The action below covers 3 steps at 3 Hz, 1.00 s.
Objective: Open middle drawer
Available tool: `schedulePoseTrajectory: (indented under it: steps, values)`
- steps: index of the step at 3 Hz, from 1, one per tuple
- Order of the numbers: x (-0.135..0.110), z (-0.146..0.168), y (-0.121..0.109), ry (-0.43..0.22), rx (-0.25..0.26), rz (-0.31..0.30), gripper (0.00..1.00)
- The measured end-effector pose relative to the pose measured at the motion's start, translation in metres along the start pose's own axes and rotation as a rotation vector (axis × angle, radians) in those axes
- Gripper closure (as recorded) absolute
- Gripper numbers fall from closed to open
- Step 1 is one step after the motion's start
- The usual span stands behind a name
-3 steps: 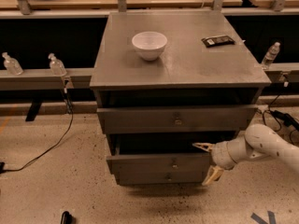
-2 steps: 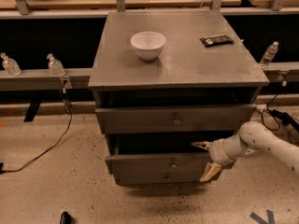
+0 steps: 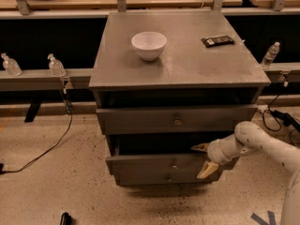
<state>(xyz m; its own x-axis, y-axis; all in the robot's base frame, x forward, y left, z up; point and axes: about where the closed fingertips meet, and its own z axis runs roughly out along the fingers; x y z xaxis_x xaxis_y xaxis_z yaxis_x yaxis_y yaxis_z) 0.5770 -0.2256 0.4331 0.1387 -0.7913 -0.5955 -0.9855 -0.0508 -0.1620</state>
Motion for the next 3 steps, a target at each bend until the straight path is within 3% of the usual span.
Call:
schedulePoseTrajectory:
  steps: [1,3]
  values:
    - [0.005,0.0,0.005,0.013,-0.008,0.015,0.36]
    - [0.019,-0.018,0.038,0.049,-0.028,0.06,0.35]
